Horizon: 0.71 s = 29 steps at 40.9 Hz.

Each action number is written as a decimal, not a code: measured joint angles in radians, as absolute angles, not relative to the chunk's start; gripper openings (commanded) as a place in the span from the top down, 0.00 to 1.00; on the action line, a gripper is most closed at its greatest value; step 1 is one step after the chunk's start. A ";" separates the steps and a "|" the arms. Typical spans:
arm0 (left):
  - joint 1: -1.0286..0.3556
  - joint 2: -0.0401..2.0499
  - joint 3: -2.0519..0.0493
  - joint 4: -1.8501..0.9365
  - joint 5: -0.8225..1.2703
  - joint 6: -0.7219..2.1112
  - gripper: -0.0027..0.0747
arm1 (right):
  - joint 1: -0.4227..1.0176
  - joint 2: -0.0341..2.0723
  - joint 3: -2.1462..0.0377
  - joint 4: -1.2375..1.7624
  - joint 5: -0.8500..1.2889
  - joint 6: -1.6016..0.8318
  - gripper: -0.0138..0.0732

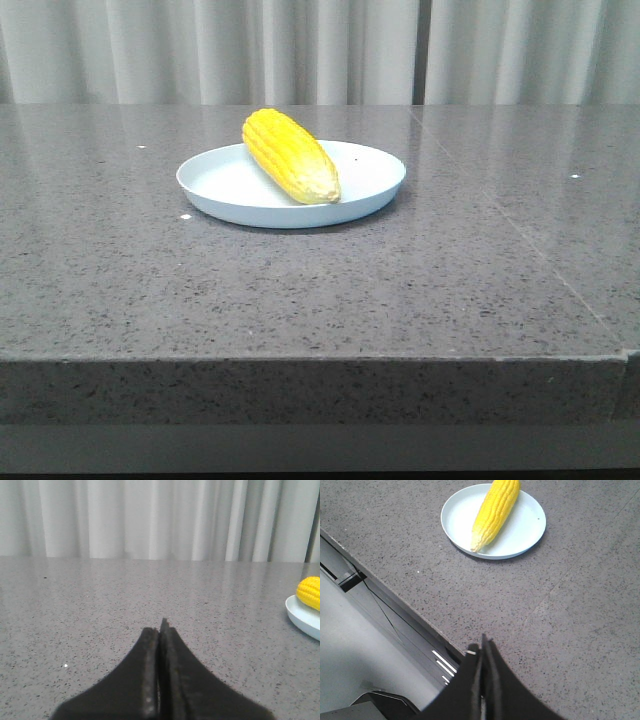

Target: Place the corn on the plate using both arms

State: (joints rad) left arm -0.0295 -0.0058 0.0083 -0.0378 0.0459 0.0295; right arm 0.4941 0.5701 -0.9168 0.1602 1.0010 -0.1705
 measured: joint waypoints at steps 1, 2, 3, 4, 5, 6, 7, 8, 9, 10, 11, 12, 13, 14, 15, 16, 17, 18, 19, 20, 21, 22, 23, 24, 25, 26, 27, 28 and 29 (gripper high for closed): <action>-0.029 -0.006 0.008 -0.038 0.046 0.030 0.99 | 0.494 0.570 -0.917 0.160 1.001 -0.171 0.92; -0.029 -0.006 0.008 -0.038 0.046 0.030 0.99 | 0.494 0.570 -0.917 0.160 1.001 -0.171 0.92; -0.029 -0.006 0.008 -0.038 0.046 0.030 0.99 | 0.494 0.570 -0.917 0.160 1.001 -0.171 0.92; -0.029 -0.006 0.008 -0.038 0.044 0.030 0.99 | 0.494 0.570 -0.917 0.160 1.001 -0.171 0.92; -0.029 -0.006 0.008 -0.038 0.044 0.030 0.99 | 0.494 0.570 -0.917 0.160 1.001 -0.171 0.92; -0.029 -0.006 0.008 -0.038 0.040 0.030 0.99 | 0.494 0.570 -0.917 0.160 1.001 -0.171 0.92; -0.029 -0.006 0.008 -0.038 0.038 0.030 0.99 | 0.494 0.570 -0.917 0.160 1.001 -0.171 0.92; -0.029 -0.006 0.008 -0.038 0.032 0.030 0.99 | 0.494 0.570 -0.917 0.160 1.001 -0.171 0.92; -0.029 -0.006 0.008 -0.038 0.027 0.030 0.99 | 0.494 0.570 -0.917 0.160 1.001 -0.171 0.92; -0.029 -0.006 0.008 -0.038 0.024 0.030 0.99 | 0.494 0.570 -0.917 0.160 1.001 -0.171 0.92; -0.029 -0.006 0.008 -0.038 0.019 0.030 0.99 | 0.494 0.570 -0.917 0.160 1.001 -0.171 0.92; -0.029 -0.006 0.008 -0.038 0.014 0.030 0.99 | 0.494 0.570 -0.917 0.160 1.001 -0.171 0.92; -0.029 -0.006 0.008 -0.038 0.012 0.030 0.99 | 0.494 0.570 -0.917 0.160 1.001 -0.171 0.92; -0.029 -0.006 0.008 -0.038 0.010 0.030 0.99 | 0.494 0.570 -0.917 0.160 1.001 -0.171 0.92; -0.029 -0.006 0.008 -0.038 0.010 0.030 0.99 | 0.494 0.570 -0.917 0.160 1.001 -0.171 0.92; -0.029 -0.006 0.008 -0.038 0.010 0.030 0.99 | 0.494 0.570 -0.917 0.160 1.001 -0.171 0.92; -0.029 -0.006 0.008 -0.038 0.010 0.030 0.99 | 0.494 0.570 -0.917 0.160 1.001 -0.171 0.92; -0.029 -0.006 0.008 -0.038 0.010 0.030 0.99 | 0.494 0.570 -0.917 0.160 1.001 -0.171 0.92; -0.029 -0.006 0.008 -0.038 0.010 0.030 0.99 | 0.494 0.570 -0.917 0.160 1.001 -0.171 0.92; -0.029 -0.006 0.008 -0.038 0.010 0.030 0.99 | 0.494 0.570 -0.917 0.160 1.001 -0.171 0.92; -0.029 -0.006 0.008 -0.038 0.010 0.030 0.99 | 0.494 0.570 -0.917 0.160 1.001 -0.171 0.92; -0.029 -0.006 0.008 -0.038 0.010 0.030 0.99 | 0.494 0.570 -0.917 0.160 1.001 -0.171 0.92; -0.029 -0.006 0.008 -0.035 0.010 0.030 0.99 | 0.494 0.570 -0.917 0.160 1.001 -0.171 0.92; -0.029 -0.006 0.008 -0.031 0.010 0.030 0.99 | 0.494 0.570 -0.917 0.160 1.001 -0.171 0.92; -0.029 -0.006 0.008 -0.029 0.010 0.030 0.99 | 0.494 0.570 -0.917 0.160 1.001 -0.171 0.92; -0.029 -0.006 0.008 -0.024 0.010 0.030 0.99 | 0.494 0.570 -0.917 0.160 1.001 -0.171 0.92; -0.029 -0.006 0.008 -0.022 0.010 0.030 0.99 | 0.494 0.570 -0.917 0.160 1.001 -0.171 0.92; -0.029 -0.006 0.008 -0.019 0.010 0.030 0.99 | 0.494 0.570 -0.917 0.160 1.001 -0.171 0.92; -0.029 -0.006 0.008 -0.019 0.010 0.030 0.99 | 0.494 0.570 -0.917 0.160 1.001 -0.171 0.92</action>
